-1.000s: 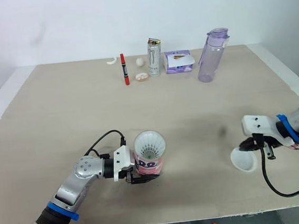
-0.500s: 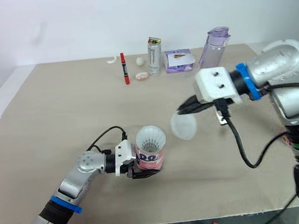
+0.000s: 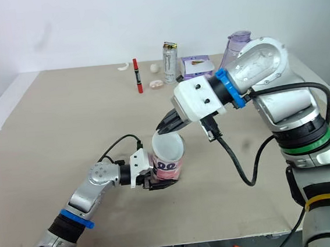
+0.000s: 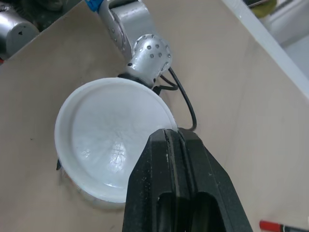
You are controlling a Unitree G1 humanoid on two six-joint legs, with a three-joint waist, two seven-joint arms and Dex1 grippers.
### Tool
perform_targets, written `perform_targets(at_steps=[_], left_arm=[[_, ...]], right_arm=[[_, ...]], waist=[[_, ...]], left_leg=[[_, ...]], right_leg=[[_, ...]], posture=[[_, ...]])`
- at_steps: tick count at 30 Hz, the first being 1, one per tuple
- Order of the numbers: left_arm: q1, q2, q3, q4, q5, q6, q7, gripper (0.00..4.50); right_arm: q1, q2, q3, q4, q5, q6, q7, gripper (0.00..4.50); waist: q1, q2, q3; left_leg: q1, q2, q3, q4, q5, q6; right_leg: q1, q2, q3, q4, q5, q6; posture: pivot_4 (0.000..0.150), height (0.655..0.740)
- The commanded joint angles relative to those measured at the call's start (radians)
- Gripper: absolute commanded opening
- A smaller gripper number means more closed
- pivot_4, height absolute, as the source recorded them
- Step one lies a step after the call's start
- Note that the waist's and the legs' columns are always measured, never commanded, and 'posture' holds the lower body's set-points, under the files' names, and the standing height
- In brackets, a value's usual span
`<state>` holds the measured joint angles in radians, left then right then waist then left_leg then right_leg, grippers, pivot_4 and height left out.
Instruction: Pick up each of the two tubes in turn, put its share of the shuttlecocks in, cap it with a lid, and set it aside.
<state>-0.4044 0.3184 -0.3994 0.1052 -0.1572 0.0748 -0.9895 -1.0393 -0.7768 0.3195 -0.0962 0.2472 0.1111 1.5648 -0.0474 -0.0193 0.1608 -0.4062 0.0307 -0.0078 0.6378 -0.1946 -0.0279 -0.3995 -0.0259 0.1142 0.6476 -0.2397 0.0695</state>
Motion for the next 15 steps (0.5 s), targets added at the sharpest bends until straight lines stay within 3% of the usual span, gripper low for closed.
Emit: perform_targets(at_steps=[1,15], left_arm=[[0.014,0.031,0.007,0.053,0.068,0.058,0.054,3.35],[0.015,0.041,0.009,0.060,0.070,0.069,0.054,3.35]], right_arm=[[-0.035,0.005,0.010,0.038,-0.039,-0.094,0.046,0.08],[-0.128,0.007,-0.020,0.049,-0.005,-0.080,0.045,0.08]], waist=[[0.000,0.000,0.000],[0.000,0.000,0.000]], left_leg=[[0.000,0.000,0.000,0.000,0.000,0.000],[0.000,0.000,0.000,-0.001,0.000,0.000]], right_leg=[[0.000,0.000,0.000,0.000,0.000,0.000],[-0.002,0.000,0.000,0.000,0.001,-0.001]], posture=[[0.150,0.7400],[0.150,0.7400]])
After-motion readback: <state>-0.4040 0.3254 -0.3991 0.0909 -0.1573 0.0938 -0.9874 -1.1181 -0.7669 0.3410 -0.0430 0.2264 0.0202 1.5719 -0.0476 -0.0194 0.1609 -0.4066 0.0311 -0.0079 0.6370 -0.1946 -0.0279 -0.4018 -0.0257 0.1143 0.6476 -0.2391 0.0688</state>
